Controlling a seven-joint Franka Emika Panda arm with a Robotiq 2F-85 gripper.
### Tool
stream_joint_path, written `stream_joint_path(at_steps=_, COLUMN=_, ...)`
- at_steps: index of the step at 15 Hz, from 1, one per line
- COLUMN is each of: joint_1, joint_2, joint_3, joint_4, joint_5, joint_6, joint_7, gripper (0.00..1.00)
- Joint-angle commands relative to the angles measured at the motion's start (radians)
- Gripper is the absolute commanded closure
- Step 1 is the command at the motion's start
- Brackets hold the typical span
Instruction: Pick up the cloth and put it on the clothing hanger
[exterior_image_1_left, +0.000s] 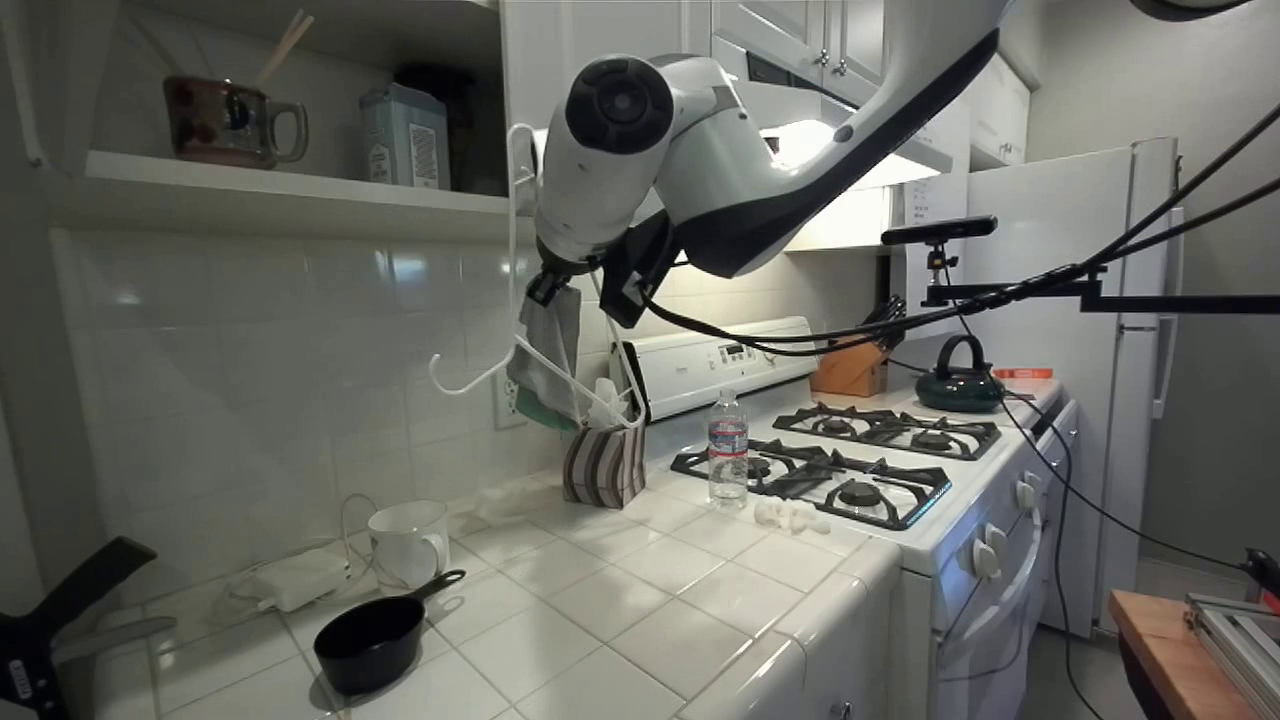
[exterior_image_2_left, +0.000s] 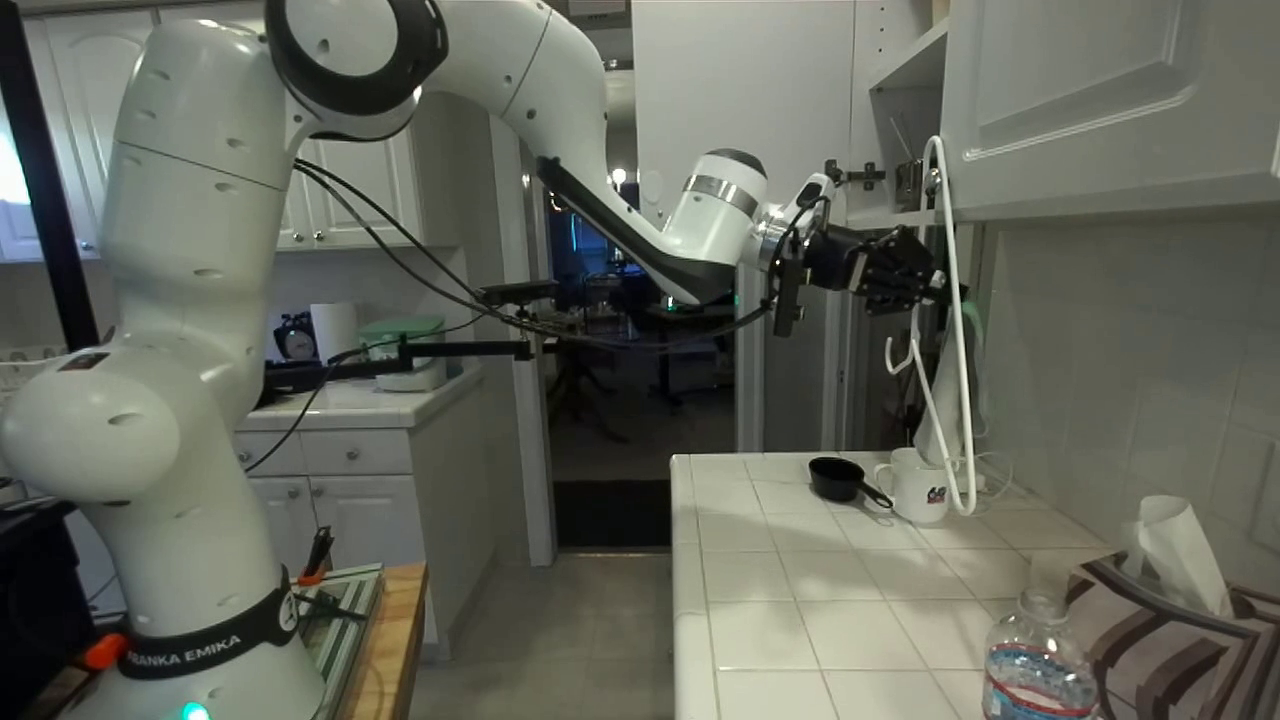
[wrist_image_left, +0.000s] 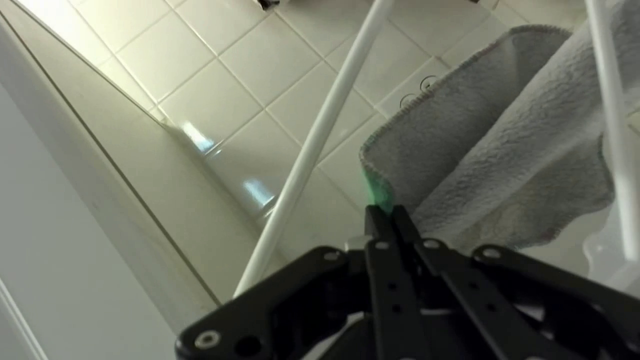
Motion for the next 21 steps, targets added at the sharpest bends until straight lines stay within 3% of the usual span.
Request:
stream_joint_path(at_steps=1, joint_1=-0.008, joint_2=-0.003, joint_3=0.01, joint_4=-0.009, joint_5=0.0, joint_6=-0.005, joint_7=0.0, gripper=0.96)
stream_joint_path(at_steps=8, joint_1=0.002, joint_2=-0.008, joint_3=0.013, joint_4=-0.028, joint_5=-0.005, joint_6=-0.024, joint_7=0.007, gripper=0.99)
stream_joint_path(at_steps=14, joint_1=0.013, joint_2=-0.066, joint_3=0.022, joint_4=-0.167, joint_5=-0.028, joint_6=-0.051, joint_7=0.101, gripper=0.99)
stream_joint_path(at_steps=21, joint_1=0.039, joint_2=-0.167, joint_3=0.051, joint_4=-0.319, joint_5=-0.041, joint_6=-0.193, joint_7=0.23, gripper=0.99)
